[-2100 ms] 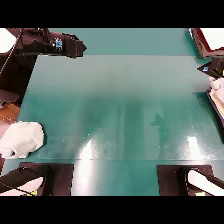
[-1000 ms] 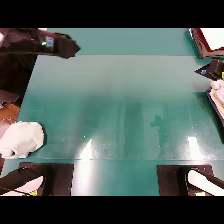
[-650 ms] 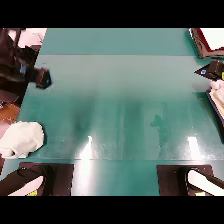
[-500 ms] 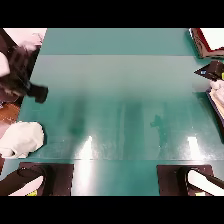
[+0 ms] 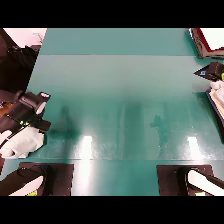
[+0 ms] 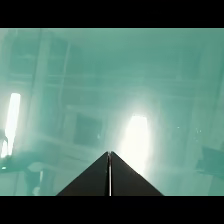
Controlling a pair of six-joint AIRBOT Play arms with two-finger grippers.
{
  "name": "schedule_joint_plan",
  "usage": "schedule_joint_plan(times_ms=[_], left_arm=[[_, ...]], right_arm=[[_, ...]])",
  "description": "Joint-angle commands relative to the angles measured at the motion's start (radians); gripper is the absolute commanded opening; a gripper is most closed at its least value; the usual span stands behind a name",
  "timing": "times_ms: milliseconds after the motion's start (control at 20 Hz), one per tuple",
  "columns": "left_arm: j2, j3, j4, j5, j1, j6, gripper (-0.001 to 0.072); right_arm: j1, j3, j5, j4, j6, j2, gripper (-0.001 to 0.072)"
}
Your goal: Fold the shirts.
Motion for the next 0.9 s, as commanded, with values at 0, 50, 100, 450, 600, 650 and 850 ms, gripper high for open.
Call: schedule_joint_plan(times_ms=[0, 50, 100, 450, 600, 650, 850], left_arm=[[0.000, -0.069, 0.036, 0.036, 0.001, -0.046, 0.0696], [0.000, -0.070, 0.037, 0.036, 0.001, -0.045, 0.0429], [0.000, -0.070, 0.036, 0.040, 0.001, -0.044, 0.0085], [0.008, 0.172, 0.034, 0.035, -0.023, 0.064, 0.0021], [0.024, 0.531, 0.013, 0.025, -0.143, 0.162, 0.0021], [0.024, 0.652, -0.023, 0.021, -0.189, 0.204, 0.0022], [0.023, 1.046, -0.232, 0.063, -0.357, 0.330, 0.0021]], right_arm=[[0.001, 0.000, 0.014, 0.000, -0.001, 0.000, 0.0014], [0.001, 0.000, 0.014, 0.000, -0.001, 0.000, 0.0014], [0.001, 0.000, 0.014, 0.000, -0.001, 0.000, 0.0014], [0.001, 0.000, 0.014, 0.001, 0.000, 0.000, 0.0014], [0.001, 0.000, 0.011, 0.002, 0.000, 0.000, 0.0014], [0.001, 0.000, 0.011, 0.001, 0.000, 0.000, 0.0014], [0.001, 0.000, 0.010, 0.002, 0.000, 0.000, 0.0014]])
